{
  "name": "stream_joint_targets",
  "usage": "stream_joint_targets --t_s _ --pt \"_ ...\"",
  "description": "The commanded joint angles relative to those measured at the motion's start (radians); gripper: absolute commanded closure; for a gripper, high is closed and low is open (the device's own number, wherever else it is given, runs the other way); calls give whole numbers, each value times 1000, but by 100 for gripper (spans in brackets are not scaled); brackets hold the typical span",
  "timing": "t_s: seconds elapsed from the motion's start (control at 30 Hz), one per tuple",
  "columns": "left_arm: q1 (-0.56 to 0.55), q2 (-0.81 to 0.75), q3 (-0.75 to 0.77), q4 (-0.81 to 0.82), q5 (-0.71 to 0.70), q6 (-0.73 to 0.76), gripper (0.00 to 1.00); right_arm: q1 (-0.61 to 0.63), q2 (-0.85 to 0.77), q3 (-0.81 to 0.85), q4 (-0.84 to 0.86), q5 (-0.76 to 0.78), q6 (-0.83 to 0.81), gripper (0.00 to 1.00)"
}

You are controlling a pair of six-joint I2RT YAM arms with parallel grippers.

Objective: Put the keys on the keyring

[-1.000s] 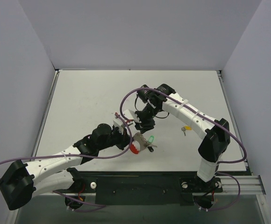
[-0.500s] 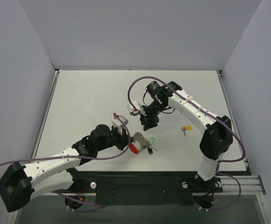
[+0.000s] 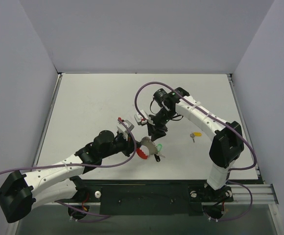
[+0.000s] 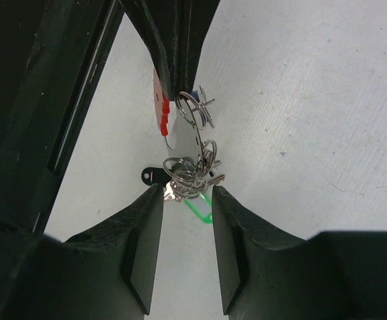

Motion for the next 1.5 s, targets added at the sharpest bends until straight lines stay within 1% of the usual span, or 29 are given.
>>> stream_joint_targets --t_s 0.0,0.2,0.37,0.47,0.6,0.63,0.93,1.03,1.07,1.33,1.47 --pt "4 -18 28 103 19 6 100 13 21 39 -44 -46 -6 69" --pt "4 -20 21 109 22 1 100 15 27 48 -43 -60 5 74" --pt "5 -21 16 115 21 -2 100 18 27 56 -43 -60 17 80" --pt "4 -18 18 114 21 -2 100 22 30 57 -41 -60 26 81" --pt "5 -23 18 112 19 0 100 27 33 62 -35 -52 42 86" --pt "5 -23 16 111 19 0 100 27 35 65 -34 -52 46 89" --pt "5 -21 12 91 16 4 100 16 21 74 -37 -48 69 89" --pt "5 -21 15 89 15 6 100 18 23 73 -35 -51 71 96" --pt "5 -21 15 88 15 4 100 19 21 73 -37 -51 71 100" --pt "5 -15 18 71 22 11 100 25 20 115 -38 -3 117 100" --pt "5 -6 25 55 35 21 100 41 10 128 -64 58 91 100"
